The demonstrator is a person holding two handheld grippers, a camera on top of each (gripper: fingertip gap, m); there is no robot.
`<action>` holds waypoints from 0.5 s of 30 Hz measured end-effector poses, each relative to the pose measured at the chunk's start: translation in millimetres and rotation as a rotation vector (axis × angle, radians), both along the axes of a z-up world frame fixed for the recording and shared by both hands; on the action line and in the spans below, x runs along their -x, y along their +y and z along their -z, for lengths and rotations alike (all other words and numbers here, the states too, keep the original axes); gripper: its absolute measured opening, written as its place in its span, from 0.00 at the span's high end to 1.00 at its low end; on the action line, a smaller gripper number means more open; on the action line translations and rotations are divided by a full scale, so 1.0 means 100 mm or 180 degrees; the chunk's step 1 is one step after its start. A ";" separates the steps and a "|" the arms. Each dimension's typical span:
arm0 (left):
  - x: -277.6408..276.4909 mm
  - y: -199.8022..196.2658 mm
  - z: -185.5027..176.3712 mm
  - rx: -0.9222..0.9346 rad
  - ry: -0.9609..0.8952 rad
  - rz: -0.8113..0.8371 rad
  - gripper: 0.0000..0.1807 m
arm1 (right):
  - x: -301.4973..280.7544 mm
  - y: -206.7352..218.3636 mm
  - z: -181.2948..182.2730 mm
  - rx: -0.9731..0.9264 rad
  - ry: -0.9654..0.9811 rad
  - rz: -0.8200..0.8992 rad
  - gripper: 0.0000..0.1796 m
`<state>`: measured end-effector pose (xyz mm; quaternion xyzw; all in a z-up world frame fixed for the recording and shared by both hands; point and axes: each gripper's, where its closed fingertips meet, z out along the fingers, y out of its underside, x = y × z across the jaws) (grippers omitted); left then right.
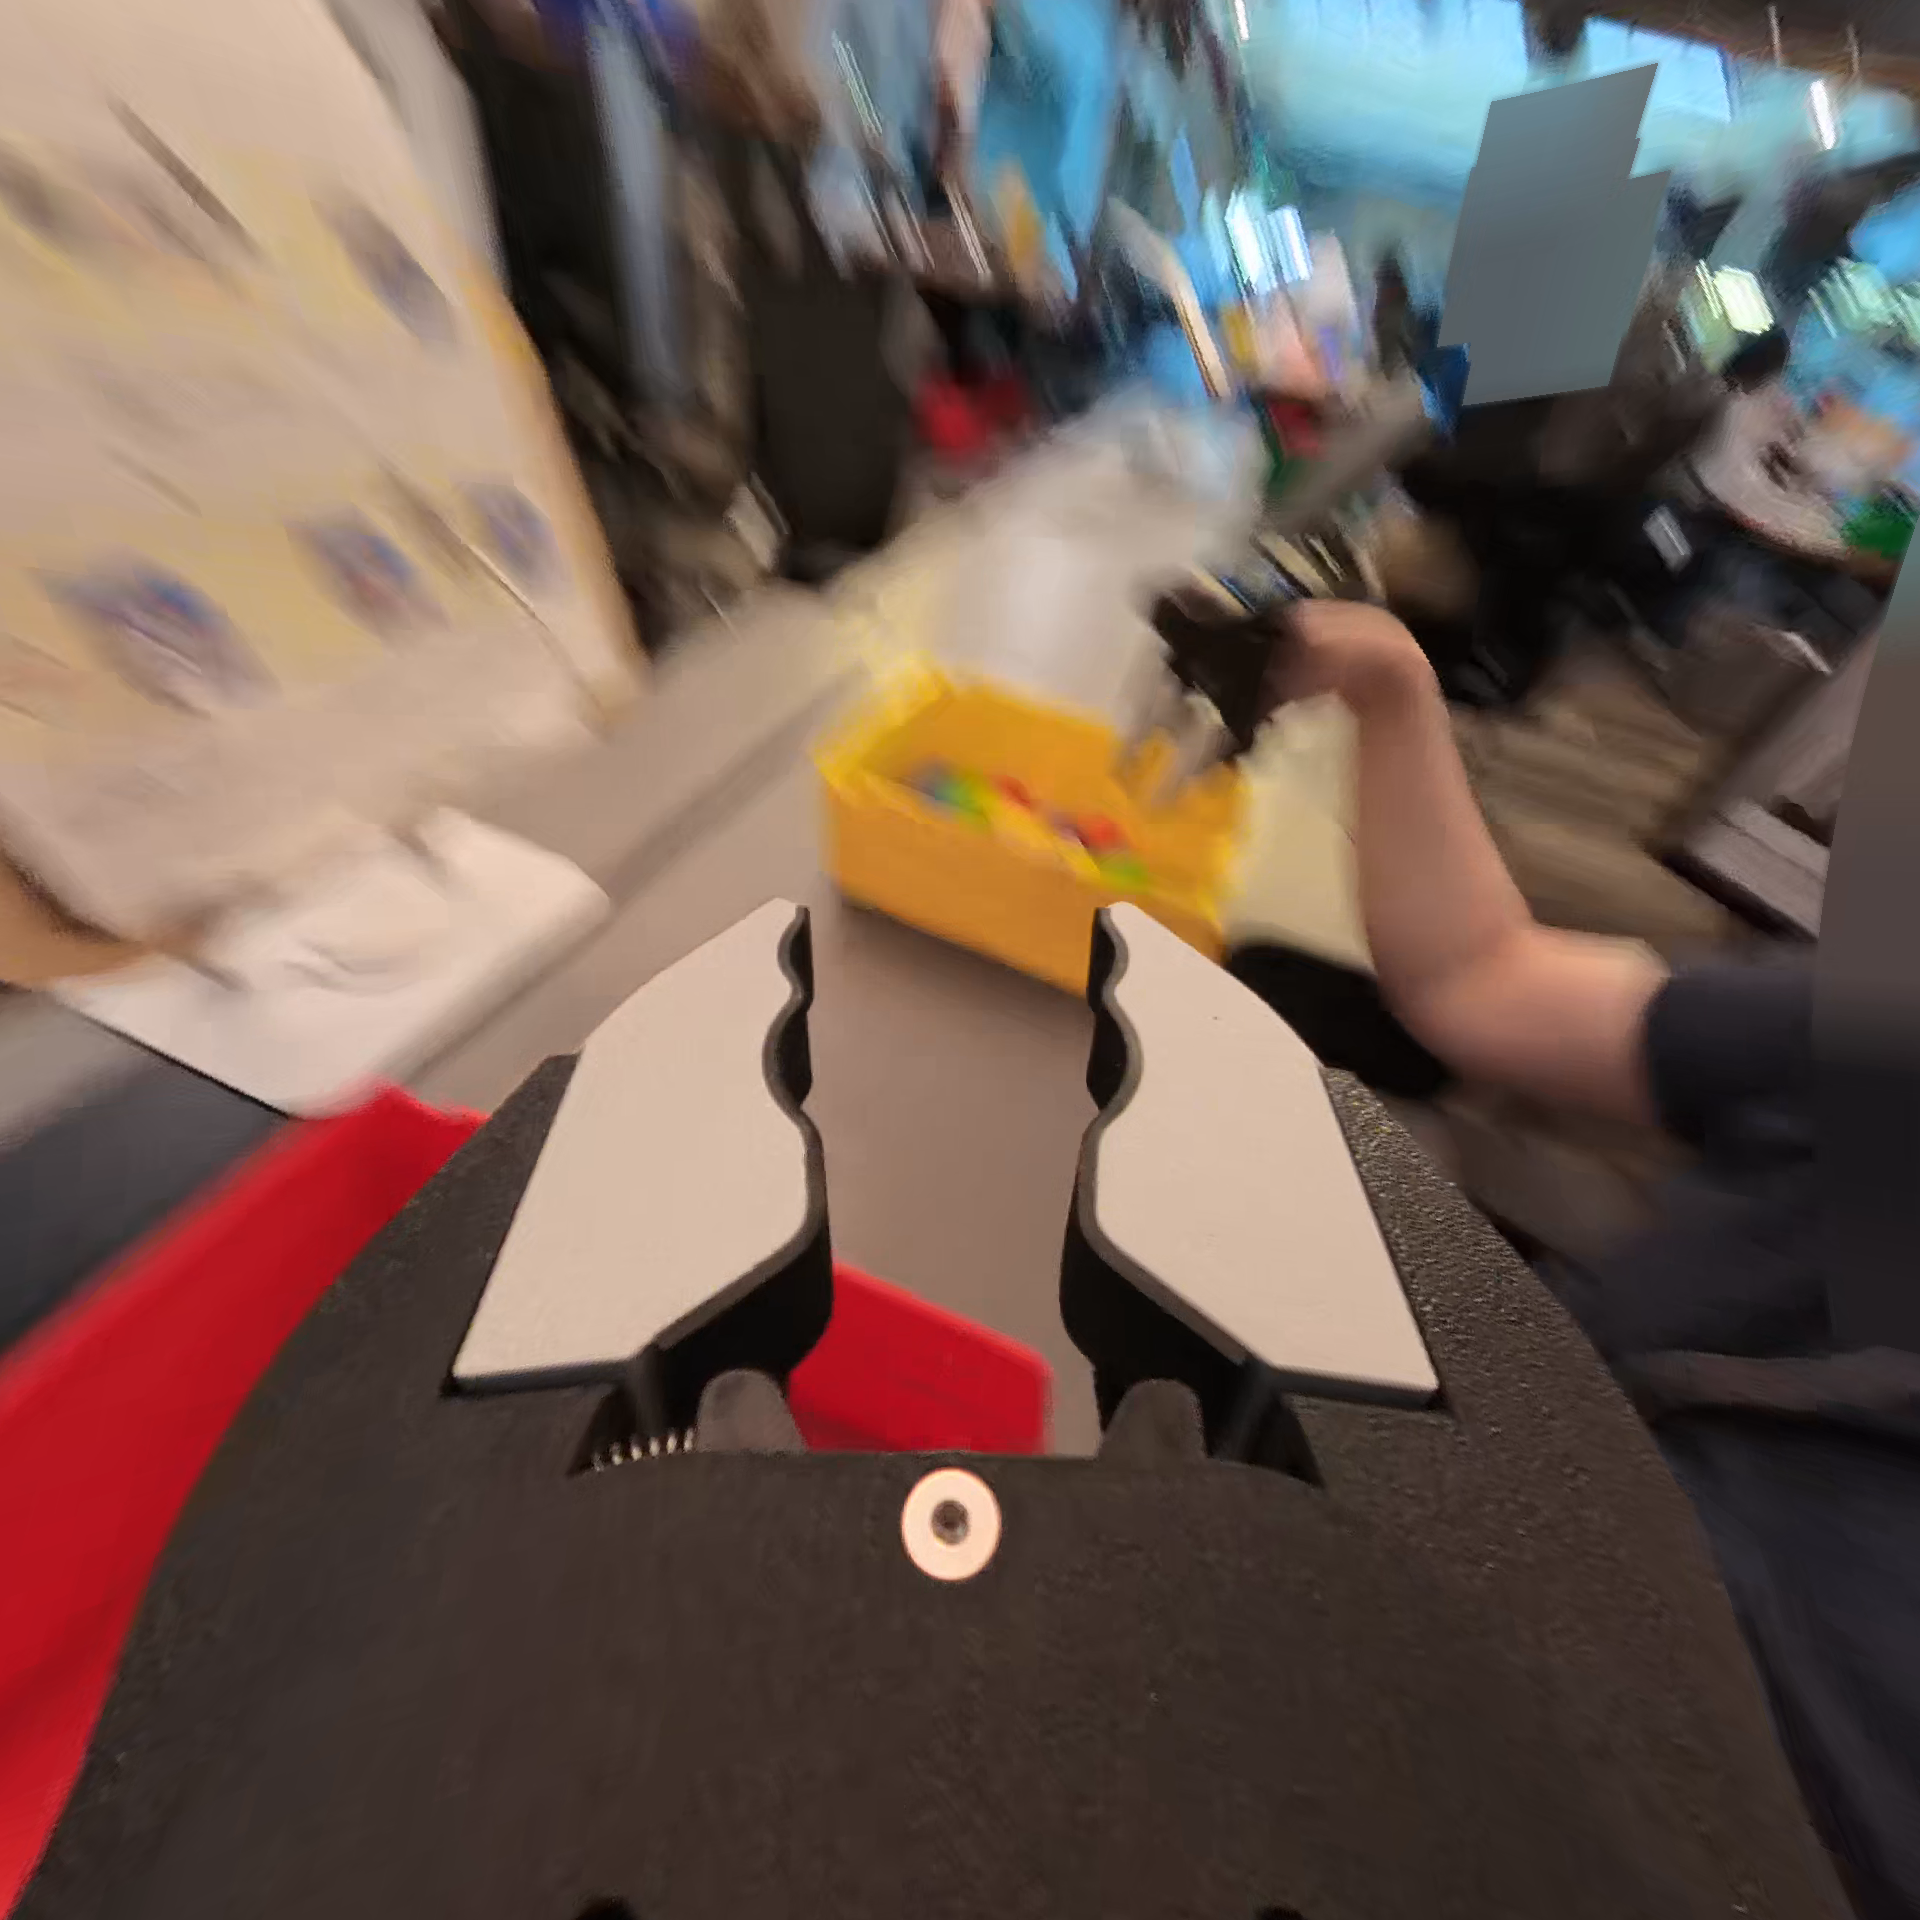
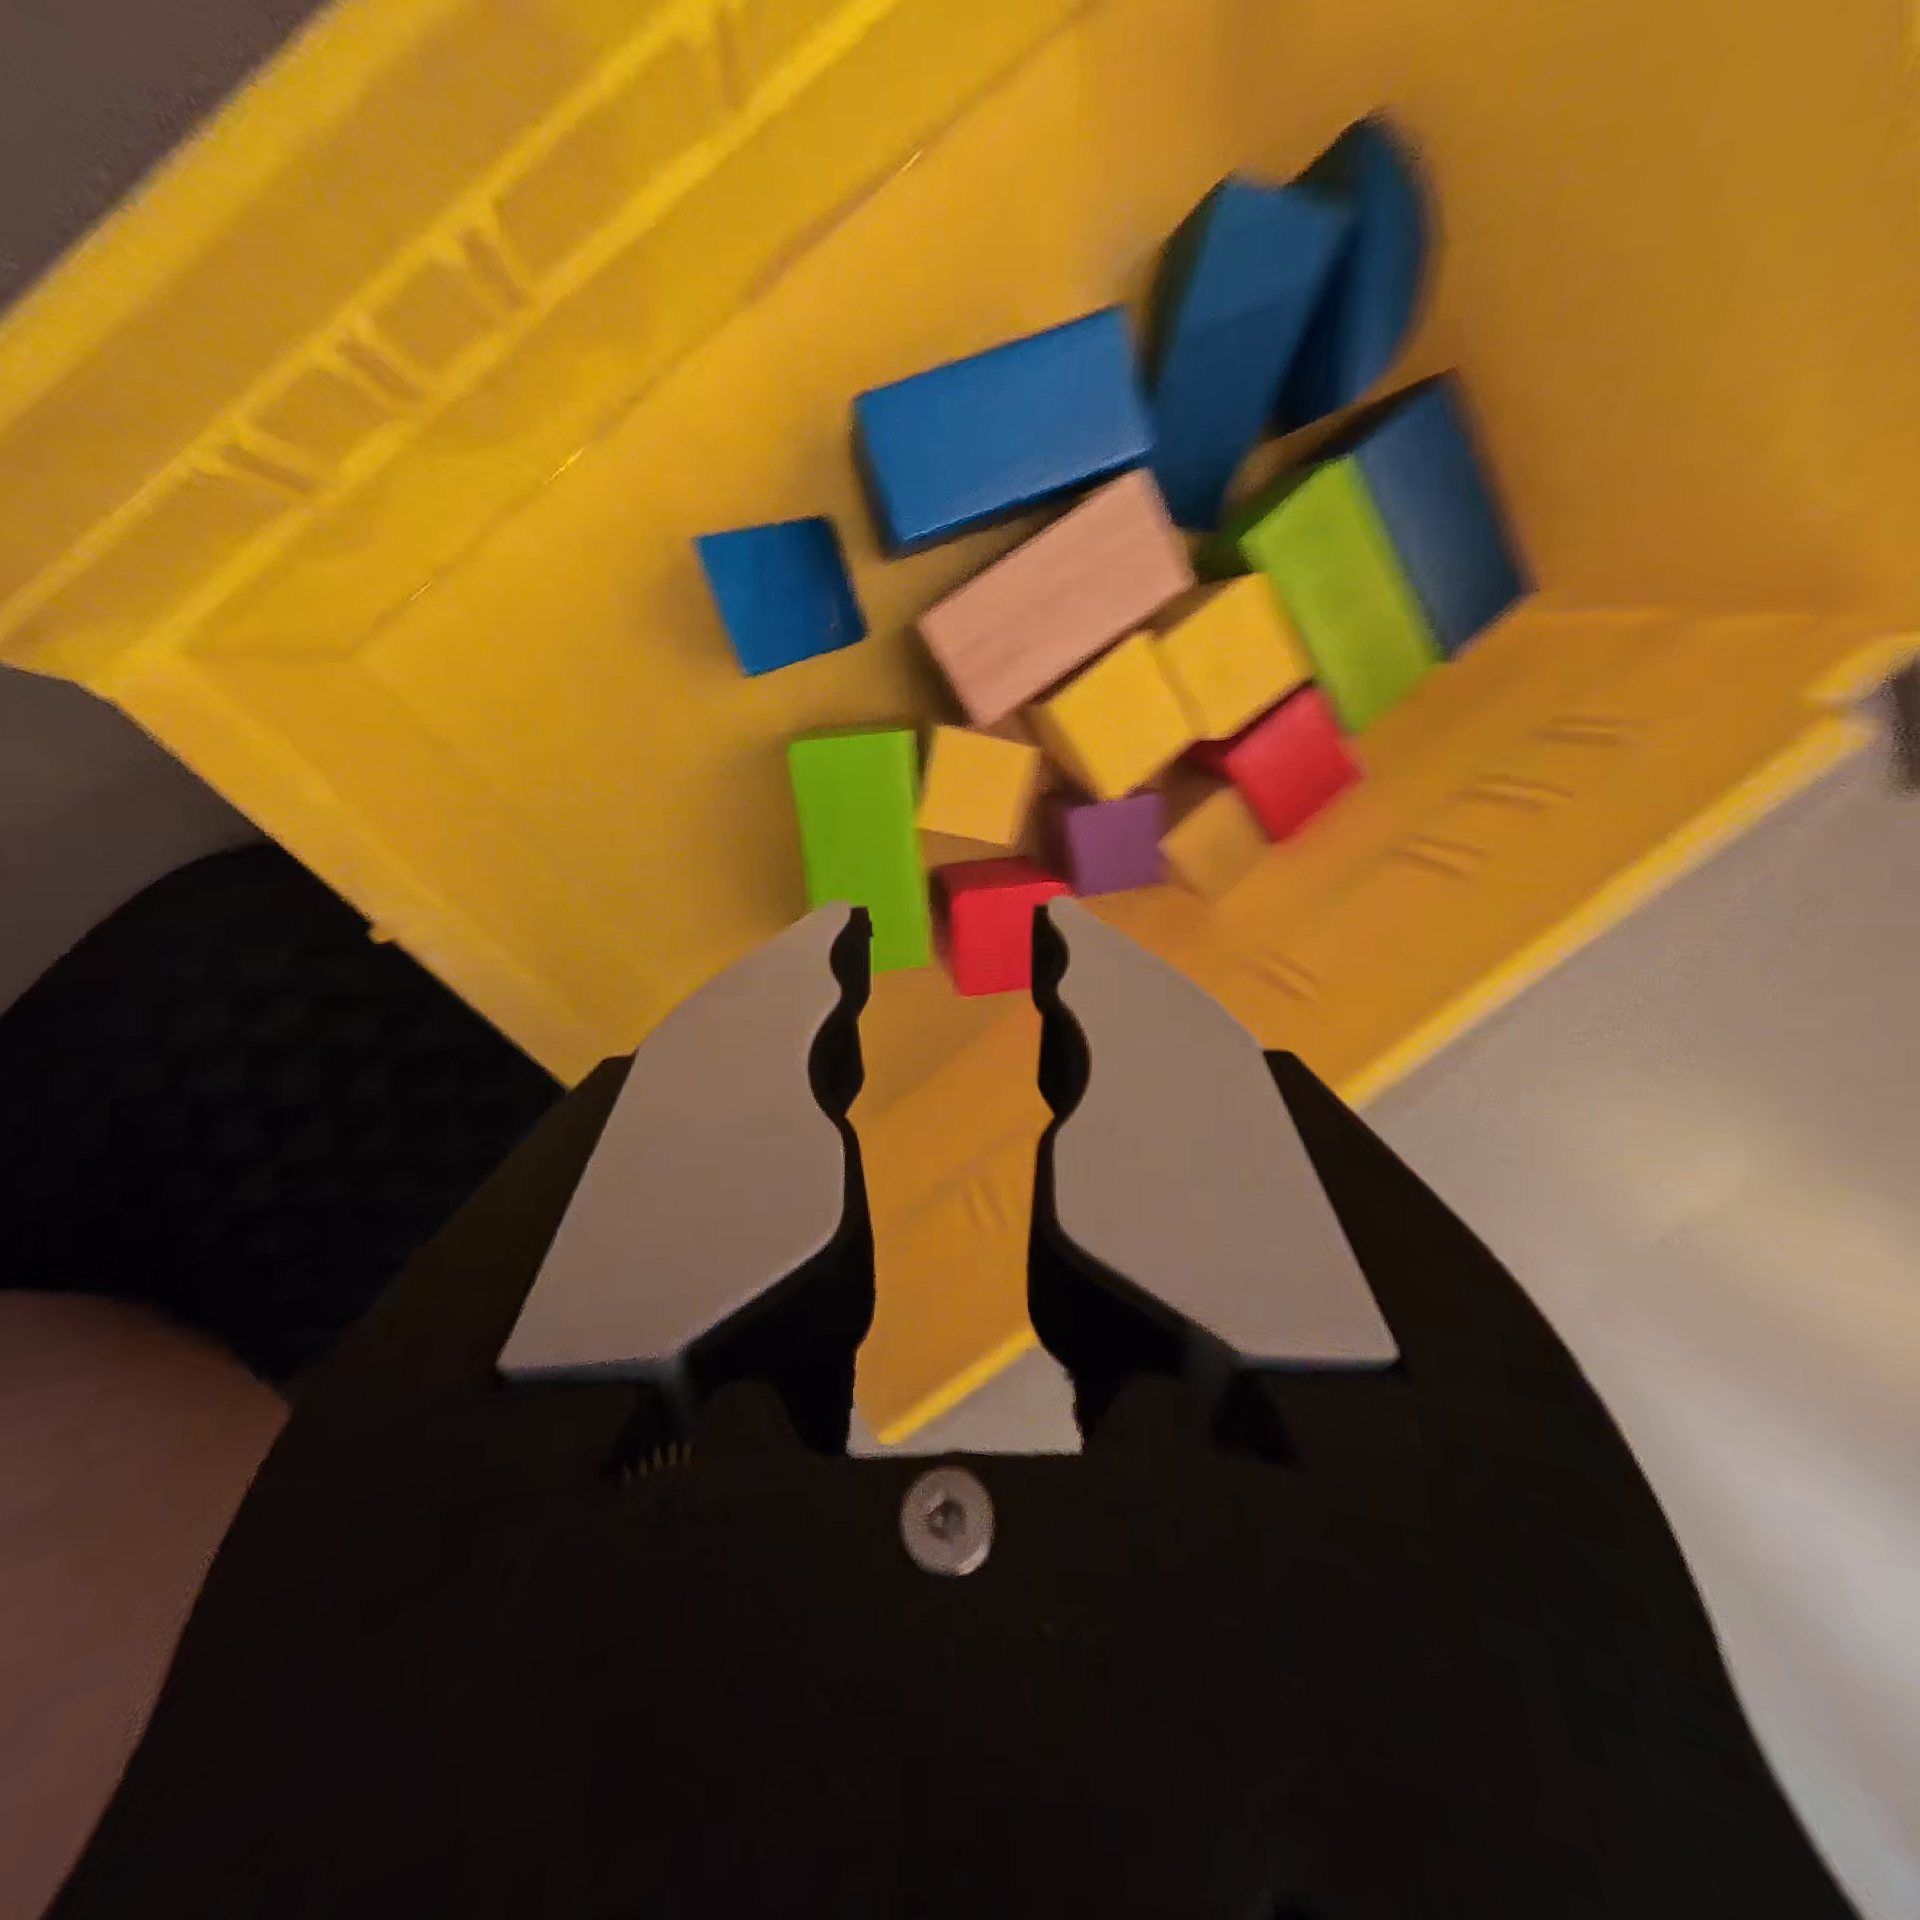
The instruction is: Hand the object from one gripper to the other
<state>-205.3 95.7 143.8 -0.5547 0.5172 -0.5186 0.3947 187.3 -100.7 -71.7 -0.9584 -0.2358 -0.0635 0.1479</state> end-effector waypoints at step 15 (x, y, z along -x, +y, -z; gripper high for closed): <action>1.30 1.36 1.13 0.0429 0.1775 -0.2893 0.78 | -1.07 0.17 0.13 -0.0662 0.0606 0.1968 0.80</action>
